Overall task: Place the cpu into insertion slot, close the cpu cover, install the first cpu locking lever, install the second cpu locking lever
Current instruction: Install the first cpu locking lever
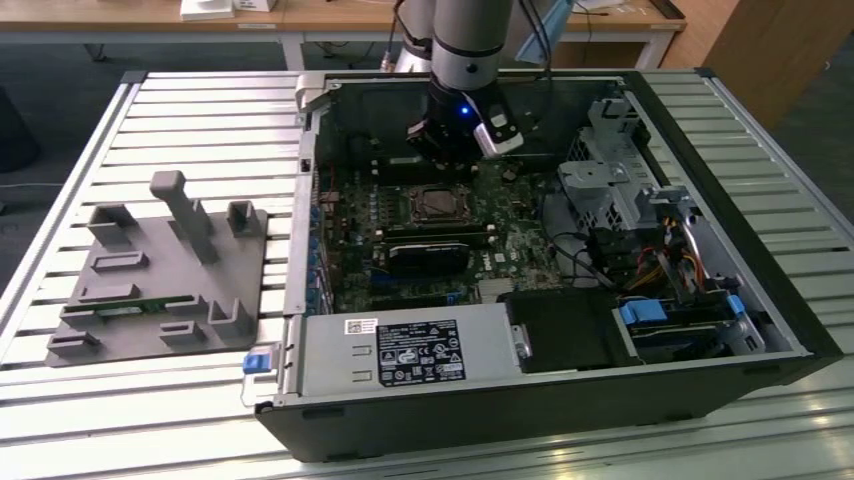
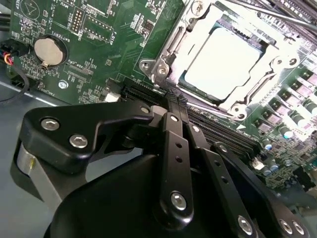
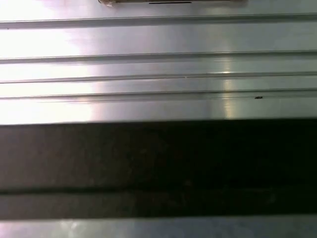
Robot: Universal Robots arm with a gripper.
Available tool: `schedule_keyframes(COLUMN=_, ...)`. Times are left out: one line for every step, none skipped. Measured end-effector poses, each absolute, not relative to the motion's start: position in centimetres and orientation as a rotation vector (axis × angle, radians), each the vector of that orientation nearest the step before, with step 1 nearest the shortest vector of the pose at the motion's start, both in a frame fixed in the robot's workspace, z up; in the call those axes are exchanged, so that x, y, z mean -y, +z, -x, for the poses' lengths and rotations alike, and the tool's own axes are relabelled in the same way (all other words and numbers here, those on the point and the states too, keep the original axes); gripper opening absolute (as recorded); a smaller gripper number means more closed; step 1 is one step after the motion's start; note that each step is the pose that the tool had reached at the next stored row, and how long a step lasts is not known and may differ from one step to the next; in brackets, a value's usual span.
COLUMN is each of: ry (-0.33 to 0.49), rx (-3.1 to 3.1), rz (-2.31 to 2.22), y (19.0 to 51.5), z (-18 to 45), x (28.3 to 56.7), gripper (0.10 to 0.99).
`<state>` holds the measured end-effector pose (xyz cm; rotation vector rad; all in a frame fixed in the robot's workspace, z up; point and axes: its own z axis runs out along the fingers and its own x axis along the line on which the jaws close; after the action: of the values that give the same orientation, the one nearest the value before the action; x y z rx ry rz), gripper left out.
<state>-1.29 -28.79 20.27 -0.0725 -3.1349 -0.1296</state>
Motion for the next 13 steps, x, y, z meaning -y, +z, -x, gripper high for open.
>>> schedule_keyframes(ry=-0.127, rx=3.135, rz=0.072, y=20.22, z=1.28, x=28.79, gripper=0.110)
schedule_keyframes(ry=-0.124, rx=3.135, rz=0.072, y=20.17, z=1.27, x=28.78, gripper=0.110)
schedule_keyframes(ry=-0.122, rx=3.135, rz=0.072, y=20.13, z=1.27, x=28.78, gripper=0.110)
schedule_keyframes(ry=-0.120, rx=3.135, rz=0.072, y=20.09, z=1.27, x=28.77, gripper=0.110)
schedule_keyframes(ry=-0.118, rx=3.136, rz=0.072, y=20.05, z=1.26, x=28.76, gripper=0.110)
schedule_keyframes(ry=-0.116, rx=3.136, rz=0.072, y=20.01, z=1.25, x=28.75, gripper=0.110)
schedule_keyframes(ry=-0.113, rx=3.135, rz=0.072, y=19.98, z=1.25, x=28.75, gripper=0.110)
schedule_keyframes(ry=-0.110, rx=3.135, rz=0.072, y=19.93, z=1.25, x=28.74, gripper=0.110)
schedule_keyframes(ry=-0.107, rx=3.136, rz=0.073, y=19.89, z=1.25, x=28.74, gripper=0.110)
schedule_keyframes(ry=-0.108, rx=3.137, rz=0.072, y=19.78, z=1.23, x=28.69, gripper=0.110)
schedule_keyframes(ry=-0.103, rx=3.137, rz=0.072, y=19.74, z=1.23, x=28.69, gripper=0.110)
schedule_keyframes(ry=-0.096, rx=3.137, rz=0.073, y=19.73, z=1.23, x=28.69, gripper=0.110)
schedule_keyframes(ry=-0.092, rx=3.137, rz=0.072, y=19.70, z=1.23, x=28.69, gripper=0.110)
